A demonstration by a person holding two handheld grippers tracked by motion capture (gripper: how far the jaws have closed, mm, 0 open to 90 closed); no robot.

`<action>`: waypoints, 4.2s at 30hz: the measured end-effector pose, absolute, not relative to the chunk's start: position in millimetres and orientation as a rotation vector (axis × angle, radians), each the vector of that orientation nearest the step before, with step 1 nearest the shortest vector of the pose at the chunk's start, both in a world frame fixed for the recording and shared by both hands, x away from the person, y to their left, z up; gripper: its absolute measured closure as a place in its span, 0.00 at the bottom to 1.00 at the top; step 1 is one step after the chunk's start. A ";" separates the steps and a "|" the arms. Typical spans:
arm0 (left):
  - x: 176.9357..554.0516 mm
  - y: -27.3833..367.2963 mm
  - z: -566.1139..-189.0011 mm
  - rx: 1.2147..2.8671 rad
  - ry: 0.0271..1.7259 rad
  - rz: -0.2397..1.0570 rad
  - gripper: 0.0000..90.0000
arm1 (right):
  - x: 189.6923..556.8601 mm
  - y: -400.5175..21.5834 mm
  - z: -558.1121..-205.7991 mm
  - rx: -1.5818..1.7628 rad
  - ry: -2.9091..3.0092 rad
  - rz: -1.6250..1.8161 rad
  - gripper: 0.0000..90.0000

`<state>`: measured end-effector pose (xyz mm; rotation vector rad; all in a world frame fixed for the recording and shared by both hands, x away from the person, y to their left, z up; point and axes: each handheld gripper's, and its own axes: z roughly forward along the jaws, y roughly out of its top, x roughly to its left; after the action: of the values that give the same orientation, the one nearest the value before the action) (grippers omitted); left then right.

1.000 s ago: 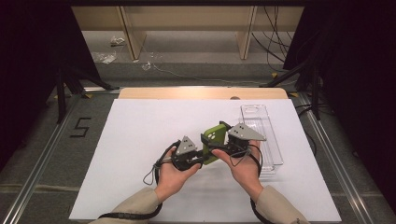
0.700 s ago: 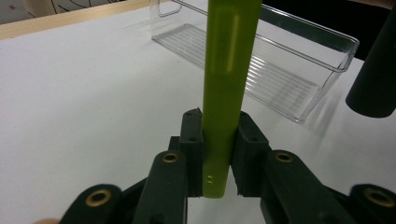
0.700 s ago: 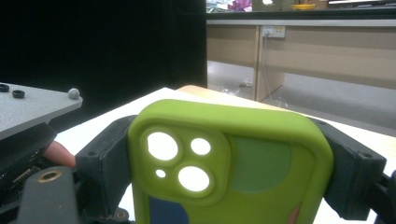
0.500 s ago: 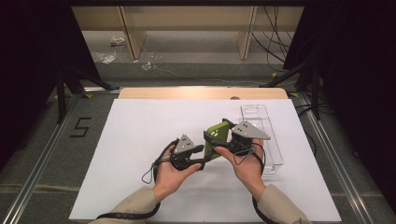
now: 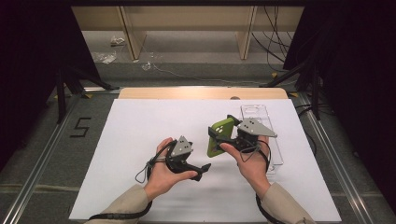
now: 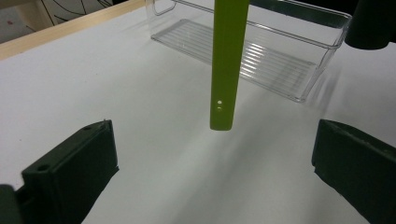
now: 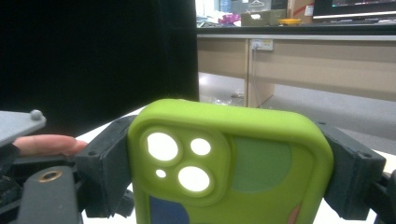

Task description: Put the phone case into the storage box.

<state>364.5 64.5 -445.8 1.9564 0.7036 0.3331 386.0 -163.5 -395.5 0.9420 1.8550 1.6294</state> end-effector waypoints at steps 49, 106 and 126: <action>350.9 118.7 -442.3 1.898 0.684 0.372 0.00 | 391.1 -187.6 -383.6 0.986 1.794 1.604 0.19; 345.5 139.5 -444.7 1.876 0.717 0.389 0.00 | 396.3 -214.8 -370.6 1.016 1.698 1.577 0.19; 345.9 140.4 -444.5 1.866 0.718 0.395 0.00 | 398.6 -227.0 -367.1 1.032 1.630 1.565 0.19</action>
<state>345.9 140.4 -444.5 1.8659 0.7175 0.3954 398.6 -227.0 -367.1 1.0320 1.6303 1.5646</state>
